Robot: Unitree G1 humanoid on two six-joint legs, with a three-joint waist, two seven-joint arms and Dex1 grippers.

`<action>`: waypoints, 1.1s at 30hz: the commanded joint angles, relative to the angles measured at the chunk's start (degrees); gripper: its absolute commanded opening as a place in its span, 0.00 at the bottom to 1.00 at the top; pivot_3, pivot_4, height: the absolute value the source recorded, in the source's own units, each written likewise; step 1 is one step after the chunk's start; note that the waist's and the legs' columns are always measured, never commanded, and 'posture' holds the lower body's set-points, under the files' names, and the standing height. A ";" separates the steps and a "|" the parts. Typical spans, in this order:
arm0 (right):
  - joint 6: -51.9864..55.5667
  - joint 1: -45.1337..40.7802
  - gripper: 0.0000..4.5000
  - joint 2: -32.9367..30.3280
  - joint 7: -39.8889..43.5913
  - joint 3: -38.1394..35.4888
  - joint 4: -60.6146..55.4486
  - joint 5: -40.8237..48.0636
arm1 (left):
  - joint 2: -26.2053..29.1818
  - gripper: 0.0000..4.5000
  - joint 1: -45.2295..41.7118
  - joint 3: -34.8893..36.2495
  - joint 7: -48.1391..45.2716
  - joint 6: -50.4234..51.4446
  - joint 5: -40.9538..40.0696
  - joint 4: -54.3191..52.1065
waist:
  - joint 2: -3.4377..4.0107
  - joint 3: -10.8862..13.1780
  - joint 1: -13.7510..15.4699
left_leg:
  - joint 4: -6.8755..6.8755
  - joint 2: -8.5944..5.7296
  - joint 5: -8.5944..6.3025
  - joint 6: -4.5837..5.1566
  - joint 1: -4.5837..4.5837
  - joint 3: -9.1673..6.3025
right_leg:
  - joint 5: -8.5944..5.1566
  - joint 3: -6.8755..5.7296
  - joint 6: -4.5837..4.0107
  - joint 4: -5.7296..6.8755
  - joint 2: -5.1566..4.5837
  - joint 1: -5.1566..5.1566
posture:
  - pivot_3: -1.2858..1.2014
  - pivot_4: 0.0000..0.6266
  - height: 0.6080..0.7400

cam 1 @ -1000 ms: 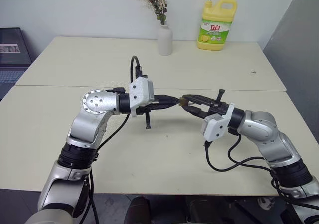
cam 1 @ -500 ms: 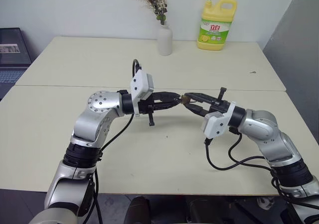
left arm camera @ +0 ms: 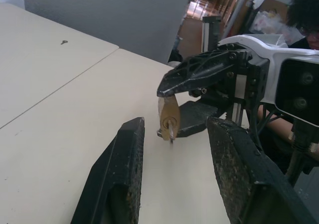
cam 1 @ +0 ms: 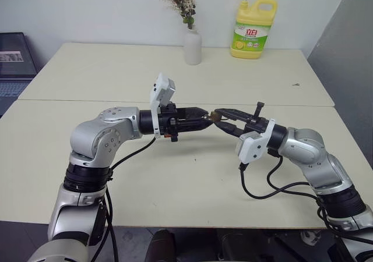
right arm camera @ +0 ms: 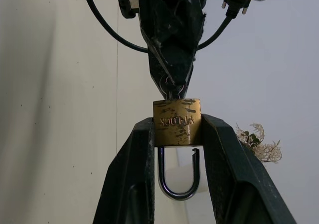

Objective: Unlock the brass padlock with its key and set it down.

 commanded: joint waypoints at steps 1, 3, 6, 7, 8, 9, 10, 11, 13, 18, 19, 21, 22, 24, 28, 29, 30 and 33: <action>-1.19 -1.18 0.21 -0.27 -0.27 -0.65 -1.81 -0.26 | 1.16 0.46 -0.49 0.19 -0.50 -0.89 0.11 -1.83 | 0.00 0.00 -0.01 | 0.00 0.00 0.00 0.00 0.00 0.00 | 0.00 0.00 0.00 0.00 0.00 0.00 | 0.52 0.24 1.00; -1.18 -1.10 0.21 -0.17 -0.29 -0.53 -1.94 -0.31 | 1.28 0.46 -0.26 -0.97 -0.80 -2.38 1.44 -1.83 | 0.00 0.00 0.01 | 0.00 0.00 0.00 0.00 0.00 0.00 | 0.00 -0.01 0.00 0.00 0.00 0.00 | 0.52 0.24 1.00; -1.33 -1.19 0.21 -0.18 -0.15 -0.51 -1.95 -0.28 | 0.89 0.46 -0.18 -1.94 -0.78 -3.12 2.31 -1.51 | 0.00 0.00 0.07 | 0.00 0.00 0.00 0.00 -0.01 0.01 | 0.00 0.00 0.00 0.00 0.00 0.00 | 0.52 0.24 1.00; -1.36 -1.26 0.21 -0.22 -0.08 -0.54 -1.90 -0.19 | 0.89 0.46 -0.16 -2.57 -1.03 -3.80 2.92 -1.40 | 0.00 0.00 0.07 | 0.00 0.00 0.00 0.00 -0.01 0.01 | 0.00 0.00 0.00 0.00 0.00 0.00 | 0.52 0.24 1.00; -1.43 -1.35 0.21 -0.27 -0.02 -0.55 -1.84 -0.15 | 0.66 0.46 -0.20 -2.68 -1.02 -3.90 2.91 -1.25 | 0.00 0.00 0.07 | 0.00 0.00 0.00 0.00 -0.01 0.01 | 0.00 0.00 0.00 0.00 0.00 0.00 | 0.52 0.24 1.00; -1.52 -1.45 0.21 -0.35 0.05 -0.58 -1.79 -0.12 | 0.27 0.46 -0.32 -2.62 -0.73 -3.87 2.80 -1.02 | 0.00 0.00 0.05 | 0.00 0.00 0.00 0.00 0.00 0.01 | 0.00 0.00 0.00 0.00 0.00 0.00 | 0.52 0.24 1.00; -1.61 -1.47 0.21 -0.43 0.09 -0.63 -1.76 -0.07 | -0.02 0.46 -0.39 -2.59 -0.48 -3.84 2.69 -0.89 | 0.00 0.00 0.03 | 0.00 0.00 0.00 0.00 -0.01 0.01 | 0.00 0.00 0.00 0.00 0.00 0.00 | 0.52 0.24 1.00; -1.66 -1.53 0.21 -0.50 0.16 -0.65 -1.74 -0.03 | -0.39 0.46 -0.55 -2.42 -0.16 -3.73 2.48 -0.68 | 0.00 0.00 0.02 | 0.00 0.00 0.00 0.00 0.00 0.01 | 0.00 0.00 0.00 0.00 0.00 0.00 | 0.52 0.24 1.00; -1.73 -1.54 0.21 -0.65 0.24 -0.72 -1.75 0.08 | -0.85 0.46 -0.73 -2.27 0.22 -3.66 2.33 -0.46 | 0.00 0.00 0.04 | 0.00 0.00 0.00 0.00 -0.01 0.01 | 0.00 0.00 0.00 0.00 0.00 0.00 | 0.52 0.24 1.00; -1.79 -1.61 0.21 -0.76 0.42 -0.54 -1.83 0.05 | -1.38 0.46 -1.12 -2.50 -0.07 -4.61 3.14 0.46 | 0.00 0.00 0.03 | 0.00 0.00 0.00 0.00 0.00 0.01 | 0.00 0.00 0.00 0.00 0.00 0.00 | 0.52 0.24 1.00; -1.79 -1.64 0.21 -0.78 0.48 -0.48 -1.84 0.02 | -1.46 0.46 -1.21 -2.55 -0.11 -4.80 3.28 0.68 | 0.00 0.00 0.03 | 0.00 0.00 0.00 0.00 -0.01 0.01 | 0.00 0.00 0.00 0.00 0.00 0.00 | 0.52 0.24 1.00; -1.88 -1.65 0.21 -0.86 0.54 -0.46 -1.86 0.00 | -1.55 0.46 -1.28 -2.60 -0.38 -4.97 3.36 0.93 | 0.00 0.00 0.03 | 0.00 0.00 0.00 0.00 -0.01 0.01 | 0.00 0.01 0.00 0.00 0.00 0.00 | 0.52 0.24 1.00; -1.73 -1.63 0.21 -0.83 0.59 -0.49 -1.93 0.03 | -1.51 0.46 -1.21 -2.72 -0.55 -5.16 3.58 1.07 | 0.00 0.00 0.03 | 0.00 0.00 0.00 0.00 -0.01 0.01 | 0.00 0.00 0.00 0.00 0.00 0.00 | 0.52 0.24 1.00; -1.79 -1.55 0.21 -0.93 0.68 -0.61 -1.97 0.08 | -1.66 0.42 -1.12 -2.80 -0.65 -5.22 3.60 1.20 | 0.00 0.00 0.03 | 0.00 0.00 0.00 0.00 -0.01 0.01 | 0.00 0.00 0.00 0.00 0.00 0.00 | 0.52 0.24 1.00; -2.14 -1.39 0.21 -1.14 0.93 -0.69 -2.17 -0.13 | -2.23 0.19 -1.28 -2.99 -0.45 -5.31 3.67 1.24 | 0.00 0.00 0.05 | 0.00 -0.01 0.00 0.00 -0.01 0.01 | 0.00 0.00 0.00 -0.01 0.00 0.00 | 0.52 0.24 1.00; -2.21 -1.39 0.21 -1.16 0.97 -0.64 -2.25 -0.25 | -2.33 0.12 -1.30 -3.01 -0.44 -5.31 3.66 1.24 | 0.00 0.00 0.05 | 0.00 -0.01 0.00 0.00 -0.01 0.01 | 0.00 0.00 0.00 0.00 0.00 0.00 | 0.52 0.24 1.00; -2.24 -1.35 0.21 -1.18 0.98 -0.65 -2.31 -0.27 | -2.42 0.05 -1.30 -3.10 -0.41 -5.39 3.73 1.21 | 0.00 0.00 0.03 | 0.00 0.00 0.00 0.00 -0.01 0.01 | 0.00 0.00 0.00 0.00 0.00 0.00 | 0.52 0.24 1.00; -2.27 -1.31 0.21 -1.29 1.12 -0.53 -2.45 -0.13 | -2.62 0.03 -1.22 -3.25 -0.33 -5.66 3.90 1.21 | 0.00 0.00 0.01 | 0.00 0.00 0.00 0.00 0.00 0.01 | 0.00 0.00 0.00 0.00 0.00 0.00 | 0.52 0.24 1.00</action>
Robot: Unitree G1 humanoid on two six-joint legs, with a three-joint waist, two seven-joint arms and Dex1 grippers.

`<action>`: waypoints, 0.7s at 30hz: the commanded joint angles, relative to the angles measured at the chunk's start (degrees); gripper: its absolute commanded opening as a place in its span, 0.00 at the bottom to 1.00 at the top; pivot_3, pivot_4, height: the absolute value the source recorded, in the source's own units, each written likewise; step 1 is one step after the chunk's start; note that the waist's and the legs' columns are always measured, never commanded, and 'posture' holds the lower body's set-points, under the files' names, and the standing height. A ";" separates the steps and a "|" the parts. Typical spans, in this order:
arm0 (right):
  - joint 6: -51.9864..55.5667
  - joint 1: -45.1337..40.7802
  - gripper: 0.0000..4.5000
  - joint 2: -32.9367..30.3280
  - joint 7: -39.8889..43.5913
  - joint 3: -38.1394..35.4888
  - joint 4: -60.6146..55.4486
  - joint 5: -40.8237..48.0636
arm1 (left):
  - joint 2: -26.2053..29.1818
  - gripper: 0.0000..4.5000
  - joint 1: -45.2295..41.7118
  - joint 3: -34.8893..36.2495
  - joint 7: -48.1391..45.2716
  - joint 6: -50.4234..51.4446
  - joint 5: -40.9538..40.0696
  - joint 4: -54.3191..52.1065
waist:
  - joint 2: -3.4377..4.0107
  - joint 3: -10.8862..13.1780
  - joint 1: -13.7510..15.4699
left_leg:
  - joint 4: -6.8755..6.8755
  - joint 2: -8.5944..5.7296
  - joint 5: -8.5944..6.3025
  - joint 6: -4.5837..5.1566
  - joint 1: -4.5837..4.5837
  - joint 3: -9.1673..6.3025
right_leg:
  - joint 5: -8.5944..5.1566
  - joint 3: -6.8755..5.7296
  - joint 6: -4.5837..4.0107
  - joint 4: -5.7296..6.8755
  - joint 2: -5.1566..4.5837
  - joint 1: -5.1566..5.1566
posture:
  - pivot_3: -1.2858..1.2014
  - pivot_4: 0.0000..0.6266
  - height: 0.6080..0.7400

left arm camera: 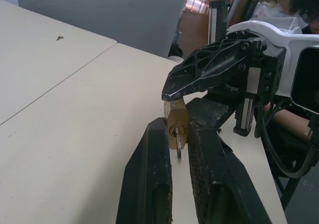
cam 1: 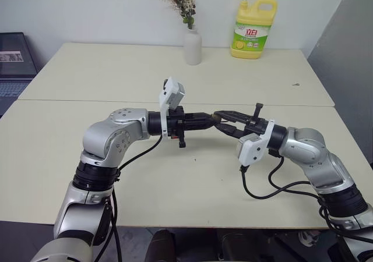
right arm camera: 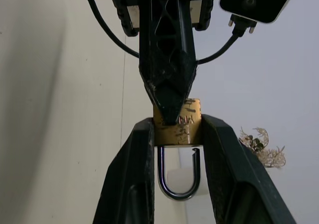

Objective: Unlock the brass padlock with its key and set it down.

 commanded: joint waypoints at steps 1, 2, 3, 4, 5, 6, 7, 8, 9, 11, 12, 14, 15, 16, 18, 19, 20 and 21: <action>-1.51 -1.20 0.21 -0.31 0.00 -0.65 -2.54 0.52 | -0.52 0.03 -1.21 0.36 0.00 -1.36 0.19 -0.91 | 0.00 0.00 0.01 | 0.00 0.00 0.00 0.00 0.00 0.00 | 0.00 0.00 0.00 0.00 0.00 0.00 | 0.52 0.24 1.00; -1.56 -1.19 0.21 -0.36 0.04 -0.64 -2.52 0.56 | -0.58 0.03 -1.17 0.36 0.06 -1.44 0.25 -0.91 | 0.00 0.00 0.02 | 0.00 0.00 0.00 0.00 -0.01 0.00 | 0.00 0.00 0.00 0.00 0.00 0.00 | 0.52 0.24 1.00; -1.47 -1.15 0.21 -0.36 0.13 -0.62 -2.55 0.73 | -0.62 0.03 -1.12 0.38 0.10 -1.48 0.27 -0.91 | 0.00 0.00 0.02 | 0.00 0.00 0.00 0.00 -0.01 0.00 | 0.00 0.00 0.00 0.00 0.00 0.00 | 0.52 0.24 1.00; -1.42 -1.09 0.21 -0.37 0.18 -0.63 -2.57 0.88 | -0.68 0.03 -1.09 0.39 0.16 -1.50 0.29 -0.92 | 0.00 0.00 0.02 | 0.00 0.00 0.00 0.00 -0.01 0.00 | 0.00 0.00 0.00 0.00 0.00 0.00 | 0.52 0.24 1.00; -1.21 -1.02 0.21 -0.34 0.21 -0.65 -2.57 0.92 | -0.70 0.03 -0.98 0.40 0.19 -1.61 0.35 -0.92 | 0.00 0.00 0.02 | 0.00 0.00 0.00 0.00 -0.01 0.00 | 0.00 0.00 0.00 0.00 0.00 0.00 | 0.52 0.24 1.00; -0.56 -0.84 0.21 -0.45 0.55 -0.58 -2.55 0.88 | -0.72 0.03 -0.81 0.42 0.30 -1.76 0.50 -0.87 | 0.00 0.00 0.02 | 0.00 0.00 0.00 0.00 -0.01 0.00 | 0.00 0.00 0.00 0.00 0.00 0.00 | 0.52 0.24 1.00; 0.05 -0.55 0.21 -0.68 0.79 -0.54 -2.35 0.53 | -0.65 0.03 -0.59 0.40 0.23 -2.06 0.71 -0.80 | 0.00 0.00 0.02 | 0.00 0.00 0.00 0.00 -0.01 0.00 | 0.00 0.00 0.00 0.00 0.00 0.00 | 0.52 0.24 1.00; 0.45 -0.33 0.21 -0.88 0.97 -0.55 -2.21 0.32 | -0.64 0.03 -0.45 0.35 0.21 -2.26 0.87 -0.77 | 0.00 0.00 0.02 | 0.00 0.00 0.00 0.00 -0.01 0.00 | 0.00 0.00 0.00 0.00 0.00 0.00 | 0.52 0.24 1.00; 0.40 -0.10 0.21 -1.13 0.92 -0.74 -2.05 0.19 | -0.60 0.03 -0.35 0.31 0.15 -2.46 0.99 -0.72 | 0.00 0.00 0.02 | 0.00 0.00 0.00 0.00 -0.01 0.00 | 0.00 0.00 0.00 0.00 0.00 0.00 | 0.52 0.24 1.00; 1.76 0.75 0.21 -1.94 1.22 -1.93 -2.06 0.84 | -0.41 0.03 -0.30 0.24 -0.16 -2.86 1.16 -0.60 | 0.00 0.00 0.05 | 0.00 0.00 0.00 0.00 -0.01 0.00 | 0.00 0.00 0.00 0.00 0.00 0.00 | 0.52 0.24 1.00; 2.92 1.34 0.28 -2.38 1.39 -2.69 -2.28 1.32 | -0.38 0.03 -0.35 0.26 -0.21 -2.98 1.21 -0.48 | 0.00 0.00 0.06 | 0.00 0.00 0.00 0.00 -0.01 0.00 | 0.00 0.00 0.00 0.00 0.00 0.00 | 0.52 0.24 1.00; 3.67 2.76 0.43 -3.70 1.59 -4.03 -2.81 2.00 | -0.32 0.03 -0.38 0.23 -0.50 -3.37 1.34 -0.22 | 0.00 0.00 0.09 | 0.00 -0.01 0.00 0.00 -0.02 0.00 | 0.00 0.00 0.00 -0.01 0.00 0.00 | 0.52 0.24 1.00; 4.63 3.54 0.52 -4.22 1.94 -4.49 -3.24 2.42 | -0.24 0.03 -0.40 0.11 -0.69 -3.70 1.57 -0.10 | 0.00 0.00 0.10 | 0.00 -0.01 0.00 0.00 -0.02 0.00 | 0.00 0.00 0.00 -0.01 0.00 0.01 | 0.52 0.24 1.00; 5.33 4.05 0.60 -4.50 2.18 -4.69 -3.60 2.66 | -0.14 0.03 -0.36 0.04 -0.85 -3.96 1.73 -0.04 | 0.00 0.00 0.11 | 0.00 -0.01 0.00 0.00 -0.02 0.00 | 0.00 0.00 0.00 -0.02 -0.01 0.01 | 0.52 0.24 1.00; 5.92 6.44 0.67 -6.19 2.39 -6.62 -4.74 3.32 | 0.01 0.03 -0.47 -0.05 -1.17 -4.56 2.02 0.57 | 0.00 0.00 0.11 | 0.00 -0.01 0.00 0.00 -0.01 0.01 | 0.00 0.01 0.00 -0.02 -0.01 0.01 | 0.52 0.24 1.00; 5.99 7.08 0.68 -6.64 2.42 -7.18 -5.09 3.47 | 0.03 0.03 -0.51 -0.05 -1.27 -4.72 2.08 0.76 | 0.00 0.00 0.12 | 0.00 -0.01 0.00 0.00 -0.01 0.01 | 0.00 0.00 0.00 -0.02 -0.01 0.01 | 0.52 0.24 1.00; 5.71 8.08 0.68 -7.36 2.35 -8.00 -5.50 3.51 | 0.01 0.03 -0.58 0.00 -1.34 -4.90 2.13 1.05 | 0.00 0.00 0.05 | -0.01 -0.01 0.00 0.00 -0.01 0.01 | 0.00 0.00 0.00 -0.02 0.00 0.01 | 0.52 0.24 1.00; 5.55 8.64 0.68 -7.77 2.27 -8.41 -5.74 3.53 | 0.00 0.03 -0.62 0.03 -1.40 -5.03 2.17 1.24 | 0.00 0.00 0.00 | -0.01 -0.01 0.00 0.00 0.00 0.01 | 0.00 0.01 0.00 -0.02 0.00 0.01 | 0.52 0.24 1.00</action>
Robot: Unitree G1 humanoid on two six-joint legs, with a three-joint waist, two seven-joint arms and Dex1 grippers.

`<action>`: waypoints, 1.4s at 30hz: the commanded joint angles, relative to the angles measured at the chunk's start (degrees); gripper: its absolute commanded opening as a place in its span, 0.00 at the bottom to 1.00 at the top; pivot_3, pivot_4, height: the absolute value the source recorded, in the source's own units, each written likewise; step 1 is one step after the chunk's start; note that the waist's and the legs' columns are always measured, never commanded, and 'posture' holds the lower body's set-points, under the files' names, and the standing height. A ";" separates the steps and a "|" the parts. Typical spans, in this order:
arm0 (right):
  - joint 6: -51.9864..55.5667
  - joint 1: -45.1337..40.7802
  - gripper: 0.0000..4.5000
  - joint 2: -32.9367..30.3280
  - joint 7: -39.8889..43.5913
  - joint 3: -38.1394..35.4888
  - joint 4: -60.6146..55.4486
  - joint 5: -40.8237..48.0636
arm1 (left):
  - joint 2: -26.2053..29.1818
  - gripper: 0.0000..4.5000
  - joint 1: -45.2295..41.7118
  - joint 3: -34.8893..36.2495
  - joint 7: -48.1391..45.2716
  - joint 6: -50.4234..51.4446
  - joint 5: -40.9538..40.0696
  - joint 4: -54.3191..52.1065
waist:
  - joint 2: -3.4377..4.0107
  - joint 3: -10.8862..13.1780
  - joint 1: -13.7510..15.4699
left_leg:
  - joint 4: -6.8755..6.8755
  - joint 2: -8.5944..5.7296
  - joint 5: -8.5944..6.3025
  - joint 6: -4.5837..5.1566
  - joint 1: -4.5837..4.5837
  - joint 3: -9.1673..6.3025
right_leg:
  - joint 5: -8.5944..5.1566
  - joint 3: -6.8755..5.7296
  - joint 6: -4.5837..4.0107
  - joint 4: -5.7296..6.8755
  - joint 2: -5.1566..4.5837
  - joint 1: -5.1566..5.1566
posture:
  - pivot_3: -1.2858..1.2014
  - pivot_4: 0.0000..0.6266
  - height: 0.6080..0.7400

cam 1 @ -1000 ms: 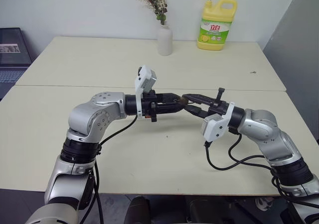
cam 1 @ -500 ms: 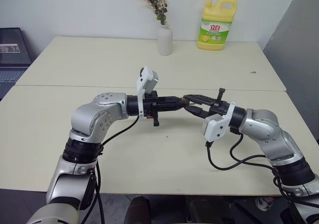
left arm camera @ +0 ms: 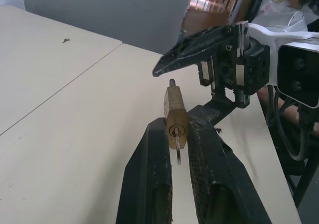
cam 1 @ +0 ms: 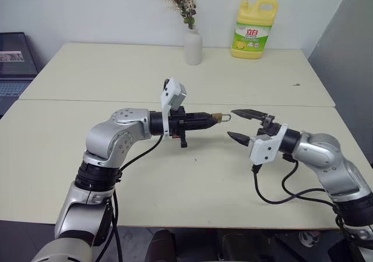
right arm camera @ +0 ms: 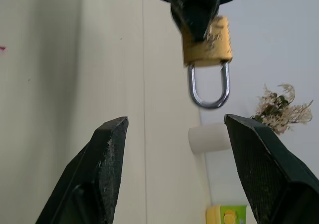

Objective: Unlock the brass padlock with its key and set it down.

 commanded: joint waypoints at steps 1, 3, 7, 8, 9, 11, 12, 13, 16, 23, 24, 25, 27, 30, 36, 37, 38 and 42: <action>1.51 2.35 0.68 -1.91 1.08 -4.07 -3.89 3.40 | 0.21 0.03 -0.84 1.15 -0.69 -1.55 0.20 -0.33 | 0.00 0.00 -0.02 | 0.00 0.00 0.00 0.00 0.00 0.01 | 0.00 0.01 0.00 0.00 0.00 0.00 | 0.52 0.24 1.00; 3.79 5.76 0.68 -4.02 3.92 -6.96 -5.32 8.60 | 0.58 0.03 -1.03 1.13 -1.32 -1.85 0.30 0.11 | 0.00 0.00 0.04 | 0.00 0.00 0.00 0.00 0.00 -0.01 | 0.00 -0.02 0.00 0.00 0.00 0.00 | 0.52 0.24 1.00; 13.39 9.31 0.64 -5.30 9.00 -10.08 -14.63 23.62 | 1.87 0.03 -1.44 1.23 -3.37 -2.39 0.37 1.27 | 0.00 0.00 -0.05 | 0.01 -0.01 0.00 0.00 -0.02 -0.01 | 0.00 0.00 0.01 -0.03 0.00 0.04 | 0.52 0.24 1.00; 15.27 8.37 0.59 -4.64 9.08 -9.21 -16.89 25.53 | 2.22 0.03 -1.52 1.07 -4.23 -2.61 0.28 1.34 | 0.00 0.00 -0.29 | 0.00 -0.01 0.00 0.00 0.01 -0.01 | 0.00 0.01 0.01 -0.02 0.00 0.04 | 0.52 0.24 1.00; 16.82 7.69 0.53 -4.26 9.18 -8.58 -18.46 26.81 | 2.43 0.03 -1.57 0.96 -4.86 -2.78 0.25 1.39 | 0.00 0.00 -0.53 | -0.01 -0.01 0.00 0.01 0.04 -0.01 | 0.00 0.03 0.01 0.00 0.01 0.04 | 0.52 0.24 1.00; 19.80 5.81 0.39 -2.99 8.86 -6.78 -19.89 27.47 | 2.75 0.03 -1.57 0.73 -6.02 -2.65 0.13 0.91 | 0.00 0.00 -0.72 | 0.00 0.00 0.00 0.01 0.06 -0.12 | -0.02 -0.01 0.04 0.03 0.07 0.04 | 0.52 0.24 1.00; 20.63 4.98 0.31 -2.35 8.68 -6.14 -19.94 27.42 | 2.68 0.03 -1.56 0.82 -6.02 -2.41 0.09 0.64 | 0.00 0.00 -0.72 | 0.00 0.00 0.00 0.01 0.06 -0.16 | -0.03 -0.03 0.07 0.04 0.07 0.05 | 0.52 0.24 1.00; 21.42 3.96 0.22 -1.67 8.44 -5.45 -19.65 27.30 | 2.80 0.03 -1.45 0.75 -6.32 -2.26 0.08 0.12 | 0.00 0.00 -0.67 | 0.01 0.00 0.00 0.01 0.06 -0.19 | -0.13 -0.07 0.24 0.04 0.08 0.06 | 0.52 0.24 1.00; 22.54 1.36 0.00 -0.14 8.94 -3.54 -17.70 26.69 | 3.37 0.03 -0.84 1.07 -6.67 -1.74 -0.31 -1.45 | 0.00 0.00 -0.53 | 0.04 -0.03 0.00 0.01 0.03 -0.19 | -0.14 -0.06 0.27 0.03 0.05 0.07 | 0.52 0.24 1.00; 21.85 -2.99 0.00 2.80 9.53 -0.69 -12.65 25.28 | 4.62 0.03 1.32 1.41 -6.42 -0.64 -1.51 -5.62 | 0.00 0.00 -0.38 | 0.01 -0.02 0.00 0.02 0.01 -0.19 | -0.01 -0.07 0.03 -0.01 0.05 0.06 | 0.52 0.24 1.00; 21.67 -3.35 0.00 3.10 9.55 -0.53 -12.02 25.11 | 4.66 0.03 1.58 1.53 -6.10 -0.28 -1.84 -6.18 | 0.00 0.00 -0.36 | 0.01 -0.02 0.00 0.02 0.01 -0.19 | -0.01 -0.07 0.02 -0.02 0.05 0.06 | 0.52 0.24 1.00; 21.36 -3.63 0.00 3.33 9.54 -0.48 -11.43 24.84 | 4.78 0.03 1.82 1.60 -5.99 -0.02 -2.07 -6.67 | 0.00 0.00 -0.34 | 0.01 -0.02 0.00 0.02 0.00 -0.20 | -0.01 -0.07 0.02 -0.02 0.05 0.06 | 0.52 0.24 1.00; 20.97 -4.00 0.00 3.57 9.57 -0.58 -10.55 24.67 | 5.33 0.03 2.37 1.36 -6.35 -0.04 -1.93 -7.57 | 0.00 0.00 -0.31 | 0.02 -0.02 0.00 0.02 0.00 -0.19 | -0.01 -0.08 0.02 -0.02 0.05 0.06 | 0.52 0.24 1.00; 20.71 -4.16 0.00 3.77 9.97 -1.07 -9.74 25.37 | 5.65 0.03 2.88 1.41 -6.29 0.09 -2.15 -8.08 | 0.00 0.00 -0.27 | 0.01 -0.02 0.00 0.02 0.00 -0.20 | -0.01 -0.08 0.02 -0.02 0.05 0.06 | 0.52 0.24 1.00; 20.00 -3.60 0.00 3.11 11.56 -0.63 -9.07 25.09 | 5.88 0.03 3.40 1.80 -6.32 0.57 -3.29 -9.14 | 0.00 0.00 -0.21 | 0.02 -0.02 0.00 0.02 0.00 -0.19 | -0.01 -0.08 0.03 -0.02 0.05 0.06 | 0.52 0.24 1.00; 19.98 -3.51 0.00 3.14 11.76 -0.61 -9.12 25.16 | 5.90 0.03 3.44 1.82 -6.35 0.64 -3.46 -9.29 | 0.00 0.00 -0.21 | 0.02 -0.02 0.00 0.02 0.00 -0.19 | -0.01 -0.08 0.03 -0.02 0.05 0.06 | 0.52 0.24 1.00; 20.02 -3.43 0.00 3.14 12.06 -0.56 -9.27 25.28 | 5.83 0.03 3.41 1.90 -6.27 0.90 -3.83 -9.41 | 0.00 0.00 -0.21 | 0.02 -0.02 0.00 0.02 0.00 -0.19 | -0.01 -0.07 0.03 -0.02 0.05 0.06 | 0.52 0.24 1.00; 20.20 -3.35 0.00 3.22 13.02 -0.38 -9.51 25.64 | 6.03 0.03 3.39 1.75 -6.43 0.87 -4.19 -9.47 | 0.00 0.00 -0.21 | 0.02 -0.02 0.00 0.02 0.00 -0.19 | -0.01 -0.08 0.03 -0.02 0.05 0.06 | 0.52 0.24 1.00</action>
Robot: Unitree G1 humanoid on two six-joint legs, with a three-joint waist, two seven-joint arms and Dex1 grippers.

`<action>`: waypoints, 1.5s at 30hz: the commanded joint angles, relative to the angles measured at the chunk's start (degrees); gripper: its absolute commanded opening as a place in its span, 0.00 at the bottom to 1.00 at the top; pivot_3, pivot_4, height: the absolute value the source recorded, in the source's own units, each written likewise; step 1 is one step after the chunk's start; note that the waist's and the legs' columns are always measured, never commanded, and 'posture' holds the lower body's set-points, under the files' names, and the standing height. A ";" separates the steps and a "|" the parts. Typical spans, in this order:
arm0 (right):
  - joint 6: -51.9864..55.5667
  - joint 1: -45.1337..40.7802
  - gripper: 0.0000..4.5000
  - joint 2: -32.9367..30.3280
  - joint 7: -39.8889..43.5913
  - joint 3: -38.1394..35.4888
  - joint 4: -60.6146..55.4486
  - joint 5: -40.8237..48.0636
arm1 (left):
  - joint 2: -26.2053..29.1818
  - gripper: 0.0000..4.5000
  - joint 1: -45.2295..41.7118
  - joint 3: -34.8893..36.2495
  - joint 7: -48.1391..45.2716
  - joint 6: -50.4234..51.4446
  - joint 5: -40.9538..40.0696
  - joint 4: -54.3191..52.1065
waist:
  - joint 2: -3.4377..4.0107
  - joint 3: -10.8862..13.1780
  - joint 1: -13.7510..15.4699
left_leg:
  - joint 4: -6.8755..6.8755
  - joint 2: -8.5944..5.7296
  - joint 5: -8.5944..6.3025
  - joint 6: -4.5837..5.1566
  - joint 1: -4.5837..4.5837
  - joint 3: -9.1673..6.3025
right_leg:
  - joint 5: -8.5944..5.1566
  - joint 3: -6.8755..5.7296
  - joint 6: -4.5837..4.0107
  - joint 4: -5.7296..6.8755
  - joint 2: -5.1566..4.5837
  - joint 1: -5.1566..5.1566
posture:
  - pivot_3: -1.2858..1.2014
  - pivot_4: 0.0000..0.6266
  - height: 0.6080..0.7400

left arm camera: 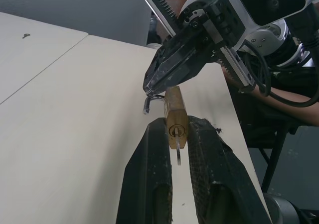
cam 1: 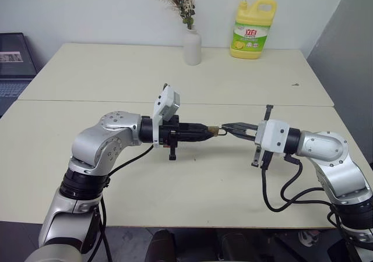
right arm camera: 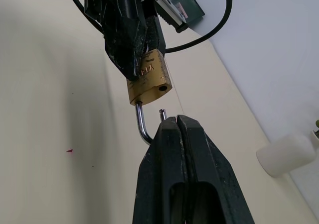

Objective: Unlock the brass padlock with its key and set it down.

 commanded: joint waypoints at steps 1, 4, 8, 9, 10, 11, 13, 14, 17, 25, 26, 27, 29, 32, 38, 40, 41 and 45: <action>-0.89 -0.15 0.00 -0.27 1.02 -0.68 -1.43 0.93 | 0.51 0.03 -0.22 1.58 -0.18 -0.29 -1.25 -2.20 | 0.00 0.00 0.00 | 0.00 0.00 0.00 0.00 0.00 0.00 | 0.00 0.00 0.00 0.00 0.00 0.00 | 0.52 0.24 1.00; -0.75 0.18 0.00 -0.36 1.78 -0.58 -1.59 1.10 | 0.41 0.03 -0.34 1.59 -0.08 -0.37 -1.40 -2.11 | 0.00 0.00 0.01 | 0.00 0.00 0.00 0.00 0.00 0.00 | 0.00 0.00 0.00 0.00 0.00 0.00 | 0.52 0.24 1.00; -0.56 0.74 0.00 -0.40 2.44 -0.73 -1.81 1.24 | 0.28 0.03 -0.35 1.69 0.06 -0.32 -1.68 -2.15 | 0.00 0.00 0.01 | 0.00 0.00 0.00 0.00 0.00 0.00 | 0.00 0.00 0.00 0.00 0.00 0.00 | 0.52 0.24 1.00; -0.52 0.78 0.00 -0.39 2.51 -0.74 -1.84 1.26 | 0.28 0.03 -0.34 1.69 0.06 -0.32 -1.71 -2.14 | 0.00 0.00 0.01 | 0.00 0.00 0.00 0.00 0.00 0.00 | 0.00 0.00 0.00 0.00 0.00 0.00 | 0.52 0.24 1.00; -0.39 0.79 0.00 -0.35 2.54 -0.74 -1.84 1.28 | 0.23 0.03 -0.34 1.71 0.13 -0.26 -1.76 -2.13 | 0.00 0.00 0.01 | 0.00 0.00 0.00 0.00 0.00 0.00 | 0.00 0.00 0.00 0.00 0.00 0.00 | 0.52 0.24 1.00; -0.30 1.04 0.00 -0.47 2.72 -0.69 -1.93 1.28 | 0.13 0.03 -0.40 1.78 0.22 -0.22 -1.84 -2.07 | 0.00 0.00 0.02 | 0.00 0.00 0.00 0.00 0.00 0.00 | 0.00 0.00 0.00 0.00 0.00 0.00 | 0.52 0.24 1.00; -0.20 1.37 0.00 -0.62 2.95 -0.62 -2.04 1.27 | 0.02 0.03 -0.46 1.87 0.32 -0.18 -1.93 -2.00 | 0.00 0.00 0.03 | 0.00 0.00 0.00 0.00 0.00 0.00 | 0.00 0.00 0.00 0.00 0.00 0.00 | 0.52 0.24 1.00; -0.13 1.54 0.00 -0.76 3.06 -0.58 -2.07 1.23 | 0.08 0.03 -0.45 1.84 0.23 -0.21 -1.87 -1.95 | 0.00 0.00 0.03 | 0.00 0.00 0.00 0.00 0.00 0.00 | 0.00 0.00 0.00 0.00 0.00 0.00 | 0.52 0.24 1.00; 0.30 1.76 0.00 -1.02 3.18 -0.49 -2.21 1.39 | 0.18 0.03 -0.45 1.86 0.09 -0.14 -1.88 -1.86 | 0.00 0.00 0.03 | 0.00 0.00 0.00 0.00 0.00 0.00 | 0.00 0.00 0.00 0.00 0.00 0.00 | 0.52 0.24 1.00; 0.87 2.86 0.00 -1.61 3.37 -0.48 -2.46 1.40 | -0.04 0.03 -0.85 1.89 -0.30 0.38 -2.47 -1.76 | 0.00 0.00 0.03 | 0.00 0.00 0.00 0.00 0.00 0.00 | 0.00 0.00 0.00 0.00 0.00 0.00 | 0.52 0.24 1.00; 0.94 2.90 0.00 -1.57 3.32 -0.46 -2.43 1.36 | 0.01 0.03 -0.82 1.86 -0.35 0.41 -2.59 -1.82 | 0.00 0.00 0.03 | 0.00 0.00 0.00 0.00 0.01 0.00 | 0.00 0.00 0.01 0.00 0.00 0.00 | 0.52 0.24 1.00; 0.93 2.92 0.00 -1.48 3.19 -0.43 -2.37 1.28 | 0.07 0.03 -0.77 1.86 -0.39 0.56 -2.86 -1.89 | 0.00 0.00 0.04 | 0.00 0.00 0.00 0.00 0.00 0.00 | -0.01 -0.01 0.01 0.00 0.00 0.00 | 0.52 0.24 1.00; 1.08 2.99 0.00 -1.32 3.00 -0.41 -2.32 1.31 | 0.19 0.03 -0.71 1.74 -0.37 0.53 -3.00 -1.93 | 0.00 0.00 0.05 | 0.00 0.00 0.00 0.00 0.00 0.00 | -0.01 0.00 0.01 -0.01 0.00 0.00 | 0.52 0.24 1.00; 1.30 3.27 0.00 -1.63 3.25 -0.54 -2.31 1.37 | 0.23 0.03 -0.66 1.64 -0.29 0.40 -2.96 -1.96 | 0.00 0.00 0.05 | 0.00 0.00 0.00 0.00 0.00 -0.01 | 0.00 0.00 0.01 0.00 0.00 0.00 | 0.52 0.24 1.00; 4.58 5.12 0.00 -5.20 4.59 -1.58 -3.01 1.38 | -0.19 0.03 -0.42 1.69 0.48 0.24 -2.73 -1.69 | 0.00 0.00 0.19 | 0.00 0.00 0.00 0.00 -0.01 -0.01 | 0.00 -0.01 0.00 -0.02 0.00 0.00 | 0.52 0.24 1.00; 5.06 5.56 0.00 -6.24 5.24 -1.65 -3.39 1.75 | -0.23 0.03 -0.29 1.63 0.69 0.17 -2.59 -1.70 | 0.00 0.00 0.10 | 0.00 0.00 0.00 0.00 0.00 0.01 | 0.00 0.01 0.01 -0.02 0.00 0.00 | 0.52 0.24 1.00; 5.21 5.82 0.00 -6.84 5.77 -1.68 -3.59 1.96 | -0.27 0.03 -0.21 1.59 0.86 0.13 -2.49 -1.70 | 0.00 0.00 0.10 | 0.00 0.00 0.00 0.00 0.00 0.00 | -0.01 0.01 0.02 -0.02 0.00 0.00 | 0.52 0.24 1.00; 13.64 9.60 0.12 -11.61 6.69 -10.05 -9.65 9.65 | -0.80 0.03 3.09 1.20 4.26 0.76 -1.42 -2.28 | 0.00 0.00 0.26 | -0.01 -0.01 0.00 0.00 -0.02 -0.01 | -0.02 0.01 0.03 -0.04 -0.01 0.00 | 0.52 0.24 1.00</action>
